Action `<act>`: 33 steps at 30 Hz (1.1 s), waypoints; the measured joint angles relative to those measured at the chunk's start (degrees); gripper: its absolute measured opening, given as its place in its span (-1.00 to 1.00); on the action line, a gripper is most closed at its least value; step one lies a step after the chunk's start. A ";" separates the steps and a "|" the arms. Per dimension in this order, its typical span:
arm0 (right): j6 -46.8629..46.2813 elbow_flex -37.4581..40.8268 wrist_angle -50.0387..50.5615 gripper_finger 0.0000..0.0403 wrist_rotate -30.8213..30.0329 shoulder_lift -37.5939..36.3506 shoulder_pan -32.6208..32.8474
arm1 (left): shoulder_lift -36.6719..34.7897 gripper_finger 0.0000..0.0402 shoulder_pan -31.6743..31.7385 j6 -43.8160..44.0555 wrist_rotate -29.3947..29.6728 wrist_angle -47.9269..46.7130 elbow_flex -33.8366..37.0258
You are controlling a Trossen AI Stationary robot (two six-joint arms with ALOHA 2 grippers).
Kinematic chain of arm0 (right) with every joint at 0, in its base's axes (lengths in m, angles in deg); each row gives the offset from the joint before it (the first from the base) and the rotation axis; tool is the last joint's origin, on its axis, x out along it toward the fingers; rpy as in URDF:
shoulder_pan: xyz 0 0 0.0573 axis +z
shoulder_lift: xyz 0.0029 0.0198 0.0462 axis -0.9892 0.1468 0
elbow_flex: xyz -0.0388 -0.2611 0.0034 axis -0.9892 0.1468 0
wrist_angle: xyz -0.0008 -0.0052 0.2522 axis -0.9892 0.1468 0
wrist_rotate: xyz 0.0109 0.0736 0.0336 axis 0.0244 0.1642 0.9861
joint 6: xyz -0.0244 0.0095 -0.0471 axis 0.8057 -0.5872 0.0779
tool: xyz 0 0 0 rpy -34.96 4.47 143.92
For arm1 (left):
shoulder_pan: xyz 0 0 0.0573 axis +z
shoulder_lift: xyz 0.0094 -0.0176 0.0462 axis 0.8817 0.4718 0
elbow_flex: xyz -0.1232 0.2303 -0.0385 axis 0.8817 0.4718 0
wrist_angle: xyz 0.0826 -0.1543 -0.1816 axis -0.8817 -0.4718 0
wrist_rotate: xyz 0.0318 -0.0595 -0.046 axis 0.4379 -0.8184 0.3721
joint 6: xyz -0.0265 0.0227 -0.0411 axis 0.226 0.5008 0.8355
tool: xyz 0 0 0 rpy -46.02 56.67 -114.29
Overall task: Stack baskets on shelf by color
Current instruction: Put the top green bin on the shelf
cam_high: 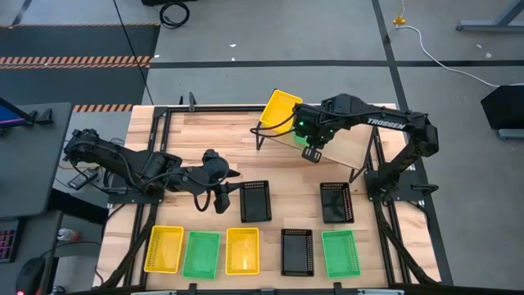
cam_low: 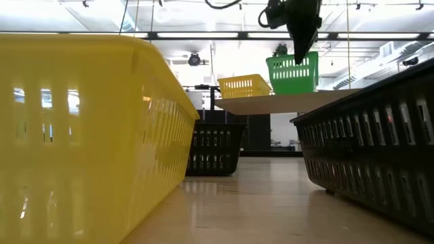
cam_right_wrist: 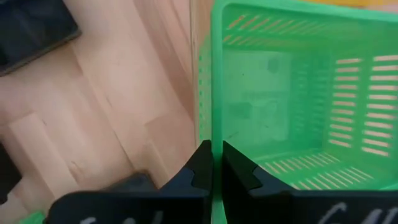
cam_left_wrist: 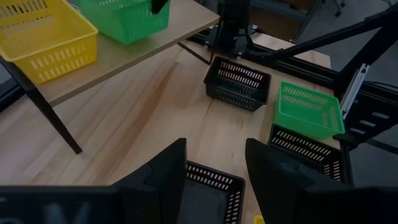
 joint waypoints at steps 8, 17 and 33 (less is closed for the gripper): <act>-0.10 1.46 -1.08 -0.88 0.01 0.00 -0.02 | 0.00 -0.15 0.00 0.15 0.00 0.01 -0.02; -0.73 1.46 -1.35 -0.73 0.06 0.00 -0.02 | 0.02 -0.15 0.00 0.15 0.00 -0.01 -0.02; -7.74 1.46 -0.18 -0.24 0.93 -5.14 0.46 | 0.01 -0.15 0.00 2.19 1.07 -0.02 -0.02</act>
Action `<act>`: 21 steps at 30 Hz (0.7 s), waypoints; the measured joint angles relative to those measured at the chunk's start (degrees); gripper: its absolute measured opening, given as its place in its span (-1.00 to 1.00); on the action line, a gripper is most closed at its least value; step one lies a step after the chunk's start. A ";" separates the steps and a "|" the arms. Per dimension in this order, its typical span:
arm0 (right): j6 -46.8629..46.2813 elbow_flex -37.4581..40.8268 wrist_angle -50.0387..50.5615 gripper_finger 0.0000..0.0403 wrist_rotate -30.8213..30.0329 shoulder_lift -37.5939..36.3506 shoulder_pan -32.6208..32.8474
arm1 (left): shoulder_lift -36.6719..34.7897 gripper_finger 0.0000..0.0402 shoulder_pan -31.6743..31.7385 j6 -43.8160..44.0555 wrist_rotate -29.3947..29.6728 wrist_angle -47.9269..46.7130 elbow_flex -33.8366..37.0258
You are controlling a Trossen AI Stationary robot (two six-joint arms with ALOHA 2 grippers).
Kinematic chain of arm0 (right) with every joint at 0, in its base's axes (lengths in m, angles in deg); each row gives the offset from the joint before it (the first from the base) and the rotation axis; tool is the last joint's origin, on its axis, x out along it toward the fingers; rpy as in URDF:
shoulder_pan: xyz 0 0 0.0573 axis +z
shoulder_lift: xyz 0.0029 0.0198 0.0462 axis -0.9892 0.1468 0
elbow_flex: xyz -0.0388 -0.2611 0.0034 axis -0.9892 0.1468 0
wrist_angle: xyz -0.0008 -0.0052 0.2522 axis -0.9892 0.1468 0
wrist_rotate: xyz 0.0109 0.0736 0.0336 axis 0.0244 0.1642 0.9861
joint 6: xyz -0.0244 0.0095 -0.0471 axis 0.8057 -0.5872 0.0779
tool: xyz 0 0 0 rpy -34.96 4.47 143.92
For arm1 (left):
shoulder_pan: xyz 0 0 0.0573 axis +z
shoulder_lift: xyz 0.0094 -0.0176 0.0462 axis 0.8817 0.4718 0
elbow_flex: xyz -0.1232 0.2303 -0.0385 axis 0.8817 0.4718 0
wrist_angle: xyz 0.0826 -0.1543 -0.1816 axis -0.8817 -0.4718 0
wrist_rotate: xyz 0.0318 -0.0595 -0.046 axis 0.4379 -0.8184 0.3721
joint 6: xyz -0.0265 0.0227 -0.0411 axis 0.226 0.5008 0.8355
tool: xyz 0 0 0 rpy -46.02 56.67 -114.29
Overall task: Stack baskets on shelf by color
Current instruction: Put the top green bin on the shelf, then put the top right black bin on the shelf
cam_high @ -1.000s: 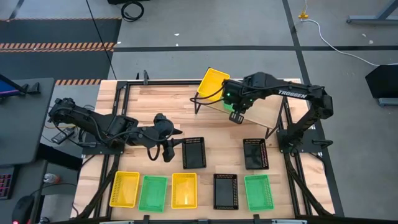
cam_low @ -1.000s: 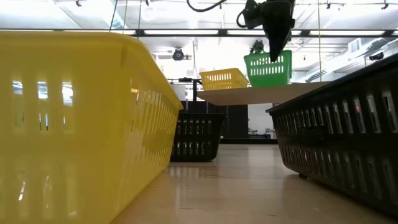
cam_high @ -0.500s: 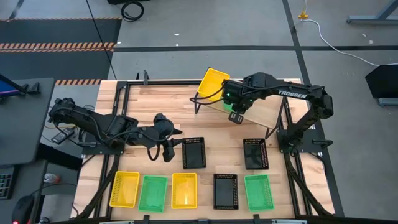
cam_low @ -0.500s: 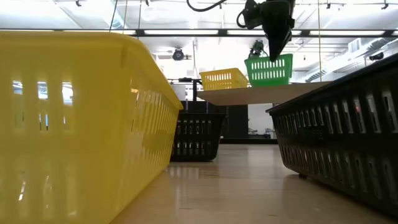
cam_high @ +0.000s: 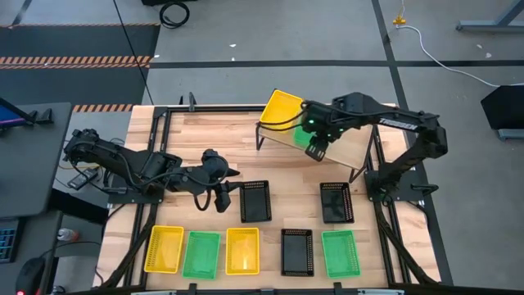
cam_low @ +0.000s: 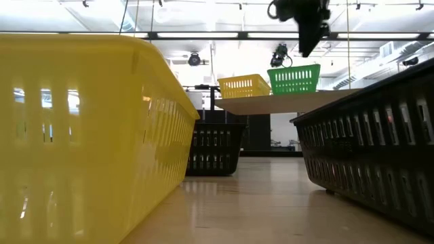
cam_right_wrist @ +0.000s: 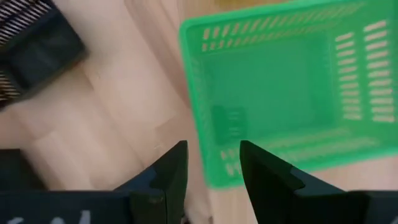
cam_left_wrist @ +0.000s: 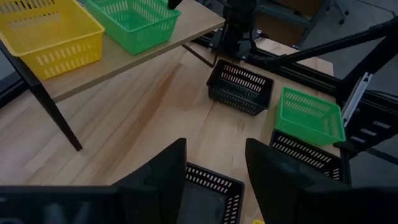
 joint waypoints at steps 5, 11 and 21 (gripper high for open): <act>-3.99 -0.02 2.11 -0.25 7.24 -4.79 3.44 | 0.00 -0.15 0.00 0.02 -0.02 0.03 -0.02; -7.72 -0.02 6.95 -0.25 9.79 -8.55 12.68 | 0.01 -0.15 0.00 0.04 -0.02 0.04 -0.02; -16.27 0.83 6.03 -0.25 7.41 -6.11 32.07 | 0.00 -0.15 -0.35 0.39 -0.02 3.13 -0.04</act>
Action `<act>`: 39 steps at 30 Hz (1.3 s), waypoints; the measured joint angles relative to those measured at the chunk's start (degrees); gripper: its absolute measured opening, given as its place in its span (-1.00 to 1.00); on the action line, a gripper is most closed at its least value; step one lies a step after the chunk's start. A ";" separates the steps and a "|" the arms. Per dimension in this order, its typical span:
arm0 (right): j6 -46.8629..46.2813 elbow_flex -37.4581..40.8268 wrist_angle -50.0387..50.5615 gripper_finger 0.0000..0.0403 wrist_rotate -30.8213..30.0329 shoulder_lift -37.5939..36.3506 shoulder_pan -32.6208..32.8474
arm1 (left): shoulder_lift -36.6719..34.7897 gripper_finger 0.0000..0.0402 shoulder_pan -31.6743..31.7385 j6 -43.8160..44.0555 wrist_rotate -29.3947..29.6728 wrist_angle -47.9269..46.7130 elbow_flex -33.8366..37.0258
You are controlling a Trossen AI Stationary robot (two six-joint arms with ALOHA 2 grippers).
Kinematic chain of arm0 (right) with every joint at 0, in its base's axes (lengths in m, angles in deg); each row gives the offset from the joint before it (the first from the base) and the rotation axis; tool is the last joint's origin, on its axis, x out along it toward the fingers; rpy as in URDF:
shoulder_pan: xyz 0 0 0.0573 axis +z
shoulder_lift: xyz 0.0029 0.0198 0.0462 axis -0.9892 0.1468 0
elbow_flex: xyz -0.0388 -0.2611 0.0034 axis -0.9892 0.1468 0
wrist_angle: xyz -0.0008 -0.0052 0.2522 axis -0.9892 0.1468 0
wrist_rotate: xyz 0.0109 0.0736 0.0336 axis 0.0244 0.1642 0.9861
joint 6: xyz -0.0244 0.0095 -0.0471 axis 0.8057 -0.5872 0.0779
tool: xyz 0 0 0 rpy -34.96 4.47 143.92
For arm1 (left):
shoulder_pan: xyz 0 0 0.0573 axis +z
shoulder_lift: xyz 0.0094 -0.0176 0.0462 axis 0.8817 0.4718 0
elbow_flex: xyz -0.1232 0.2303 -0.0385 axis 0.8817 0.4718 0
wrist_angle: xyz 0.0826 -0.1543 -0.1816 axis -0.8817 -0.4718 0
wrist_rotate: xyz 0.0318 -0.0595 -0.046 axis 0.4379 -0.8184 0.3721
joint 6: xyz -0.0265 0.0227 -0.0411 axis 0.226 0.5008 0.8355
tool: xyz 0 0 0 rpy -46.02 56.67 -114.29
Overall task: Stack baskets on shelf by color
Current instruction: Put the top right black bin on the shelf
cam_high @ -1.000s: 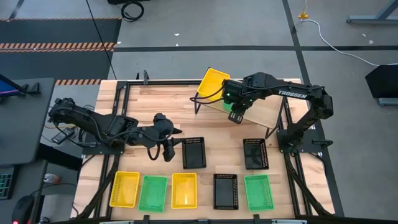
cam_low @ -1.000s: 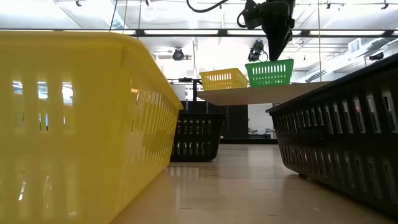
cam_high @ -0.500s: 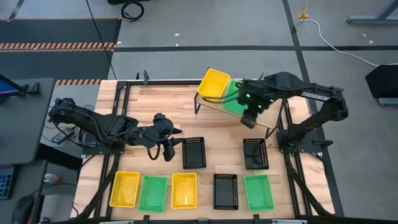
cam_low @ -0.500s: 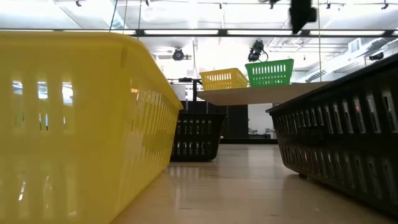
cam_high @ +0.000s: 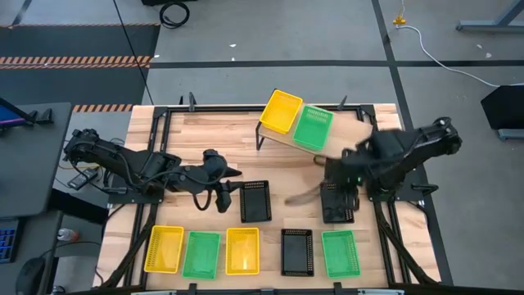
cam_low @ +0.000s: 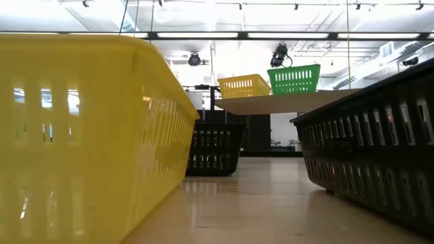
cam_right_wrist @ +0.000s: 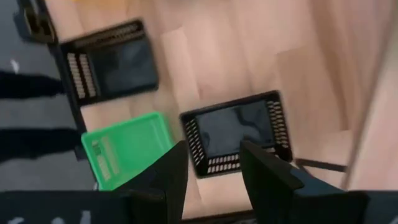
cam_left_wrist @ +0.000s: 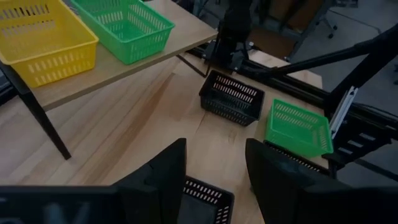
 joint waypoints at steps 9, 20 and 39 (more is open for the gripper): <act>-15.93 13.59 -11.83 -0.25 -0.90 -3.54 13.27 | 0.01 -0.15 -0.02 -0.09 -0.11 3.33 0.00; -23.14 28.50 -22.85 -0.25 -4.02 -3.55 22.59 | 0.01 -0.15 -0.02 -0.25 -4.83 3.36 0.00; -23.79 43.46 -34.18 0.08 -5.01 -2.65 23.08 | 0.01 -0.15 -0.02 6.04 -7.41 5.70 0.00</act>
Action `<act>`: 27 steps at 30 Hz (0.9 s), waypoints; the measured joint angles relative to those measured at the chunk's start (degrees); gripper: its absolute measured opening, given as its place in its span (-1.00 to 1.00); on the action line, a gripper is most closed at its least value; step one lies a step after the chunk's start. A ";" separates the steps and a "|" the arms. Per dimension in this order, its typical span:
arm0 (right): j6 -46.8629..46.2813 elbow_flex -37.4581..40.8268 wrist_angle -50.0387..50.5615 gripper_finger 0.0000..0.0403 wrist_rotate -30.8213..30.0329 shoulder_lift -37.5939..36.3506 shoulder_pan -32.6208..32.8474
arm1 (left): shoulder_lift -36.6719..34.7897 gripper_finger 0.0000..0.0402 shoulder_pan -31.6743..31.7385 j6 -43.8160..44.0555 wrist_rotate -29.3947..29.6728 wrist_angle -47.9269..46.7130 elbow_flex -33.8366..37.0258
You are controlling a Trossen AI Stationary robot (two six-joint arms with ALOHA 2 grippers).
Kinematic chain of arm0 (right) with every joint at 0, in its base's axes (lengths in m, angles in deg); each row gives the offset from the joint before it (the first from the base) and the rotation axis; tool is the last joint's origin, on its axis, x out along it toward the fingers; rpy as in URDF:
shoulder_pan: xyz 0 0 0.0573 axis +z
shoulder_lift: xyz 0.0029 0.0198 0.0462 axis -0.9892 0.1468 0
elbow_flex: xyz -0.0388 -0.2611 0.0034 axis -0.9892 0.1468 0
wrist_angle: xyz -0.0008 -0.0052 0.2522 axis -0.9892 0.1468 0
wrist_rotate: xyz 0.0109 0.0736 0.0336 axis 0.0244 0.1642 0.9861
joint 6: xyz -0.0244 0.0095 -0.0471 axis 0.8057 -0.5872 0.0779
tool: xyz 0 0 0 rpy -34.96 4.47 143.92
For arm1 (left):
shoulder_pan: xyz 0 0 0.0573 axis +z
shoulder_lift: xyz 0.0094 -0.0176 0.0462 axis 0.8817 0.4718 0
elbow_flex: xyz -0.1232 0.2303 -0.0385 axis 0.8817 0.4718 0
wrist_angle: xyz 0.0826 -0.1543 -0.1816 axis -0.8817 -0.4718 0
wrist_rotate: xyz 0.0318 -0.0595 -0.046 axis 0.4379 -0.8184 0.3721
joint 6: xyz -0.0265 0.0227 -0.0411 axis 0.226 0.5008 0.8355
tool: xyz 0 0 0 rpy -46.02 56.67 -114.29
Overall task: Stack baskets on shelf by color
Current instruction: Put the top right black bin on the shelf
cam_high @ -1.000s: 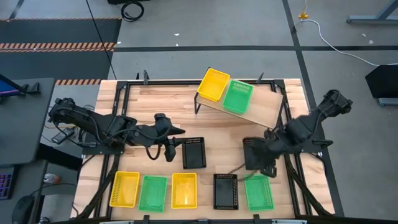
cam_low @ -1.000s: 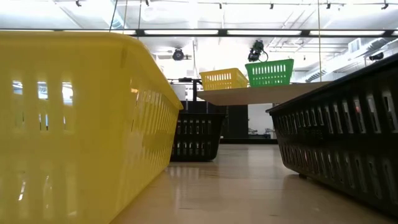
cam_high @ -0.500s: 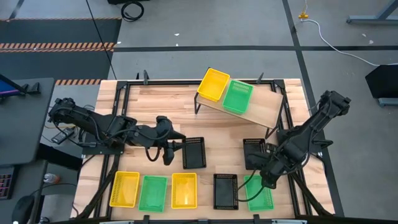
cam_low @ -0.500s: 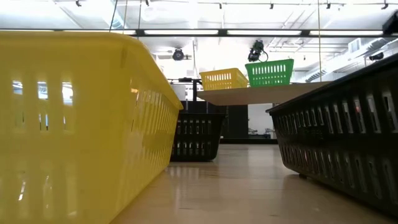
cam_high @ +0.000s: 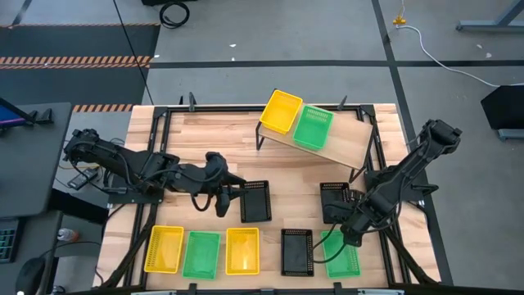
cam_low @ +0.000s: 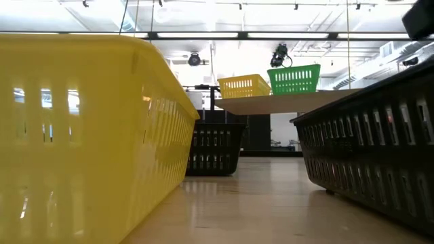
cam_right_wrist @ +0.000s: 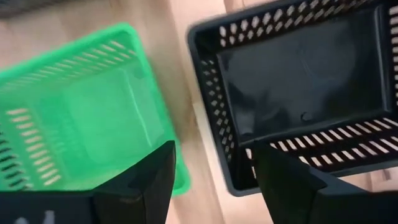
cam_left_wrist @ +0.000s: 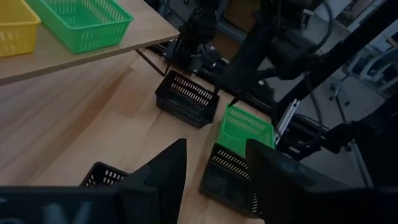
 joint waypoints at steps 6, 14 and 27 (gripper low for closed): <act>0.05 4.37 -4.06 0.02 0.31 0.00 0.00 | 0.00 -0.14 0.00 2.69 -0.23 0.24 0.00; 0.27 7.84 -8.55 -0.23 0.71 0.00 0.00 | 0.00 -0.14 -0.02 4.43 -1.44 0.22 0.00; 10.24 -2.12 0.21 -0.93 2.95 0.05 -0.04 | 0.00 -0.14 0.01 3.99 1.08 0.17 0.00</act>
